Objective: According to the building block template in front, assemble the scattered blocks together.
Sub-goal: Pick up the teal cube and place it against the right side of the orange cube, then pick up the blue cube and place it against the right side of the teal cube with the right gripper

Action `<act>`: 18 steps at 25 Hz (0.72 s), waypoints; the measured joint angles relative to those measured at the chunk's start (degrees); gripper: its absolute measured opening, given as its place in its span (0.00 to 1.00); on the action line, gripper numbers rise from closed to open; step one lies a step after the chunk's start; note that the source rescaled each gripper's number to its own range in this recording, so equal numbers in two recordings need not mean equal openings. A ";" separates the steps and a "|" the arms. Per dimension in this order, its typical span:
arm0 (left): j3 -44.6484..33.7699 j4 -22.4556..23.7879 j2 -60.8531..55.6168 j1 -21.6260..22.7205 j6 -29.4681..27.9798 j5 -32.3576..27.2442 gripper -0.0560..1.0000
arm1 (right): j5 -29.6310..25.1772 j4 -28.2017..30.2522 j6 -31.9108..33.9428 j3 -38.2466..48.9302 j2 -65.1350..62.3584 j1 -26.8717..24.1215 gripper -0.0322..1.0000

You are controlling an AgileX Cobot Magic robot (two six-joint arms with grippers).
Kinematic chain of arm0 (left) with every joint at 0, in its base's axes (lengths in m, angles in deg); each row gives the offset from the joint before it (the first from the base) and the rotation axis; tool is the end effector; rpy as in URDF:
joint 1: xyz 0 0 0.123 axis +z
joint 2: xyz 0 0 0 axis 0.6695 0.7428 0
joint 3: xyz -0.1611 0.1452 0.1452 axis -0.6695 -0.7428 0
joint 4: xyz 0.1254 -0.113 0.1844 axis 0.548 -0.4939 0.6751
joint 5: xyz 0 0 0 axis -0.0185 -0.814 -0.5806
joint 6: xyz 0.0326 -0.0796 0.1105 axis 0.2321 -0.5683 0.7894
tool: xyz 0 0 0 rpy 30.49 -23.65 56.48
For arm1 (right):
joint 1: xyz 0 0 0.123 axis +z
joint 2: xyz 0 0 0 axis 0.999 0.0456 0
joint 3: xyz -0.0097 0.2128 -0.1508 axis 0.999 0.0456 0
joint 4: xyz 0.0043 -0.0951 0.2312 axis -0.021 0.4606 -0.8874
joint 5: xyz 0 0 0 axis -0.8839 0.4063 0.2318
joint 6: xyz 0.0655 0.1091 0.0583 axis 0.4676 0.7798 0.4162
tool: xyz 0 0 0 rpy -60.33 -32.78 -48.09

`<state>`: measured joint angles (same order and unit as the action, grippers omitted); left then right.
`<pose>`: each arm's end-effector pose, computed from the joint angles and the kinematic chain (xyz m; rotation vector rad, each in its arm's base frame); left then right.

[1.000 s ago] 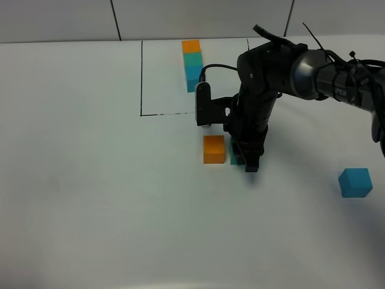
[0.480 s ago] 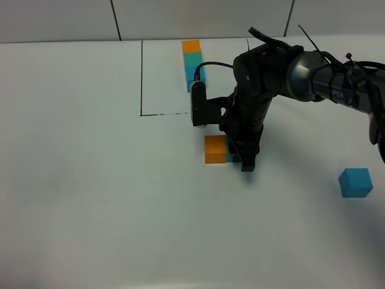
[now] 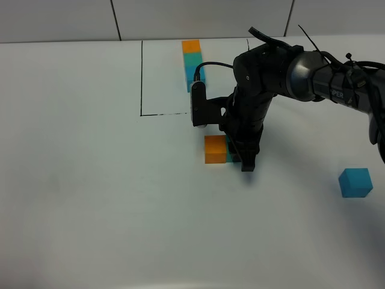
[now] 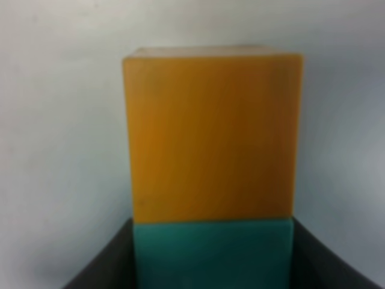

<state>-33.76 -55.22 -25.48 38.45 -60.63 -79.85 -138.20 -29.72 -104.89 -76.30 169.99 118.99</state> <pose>0.0606 -0.0109 0.2580 0.0503 2.0220 -0.1183 0.3677 0.2253 0.0606 -2.2533 1.9561 -0.0831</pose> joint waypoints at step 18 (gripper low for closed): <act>0.00 0.00 0.00 0.00 0.06 0.00 0.75 | -1.23 -0.46 5.76 0.18 -3.29 -1.22 0.80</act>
<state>-33.76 -55.22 -25.48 38.45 -60.57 -79.85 -139.43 -30.18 -99.13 -76.12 166.70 117.78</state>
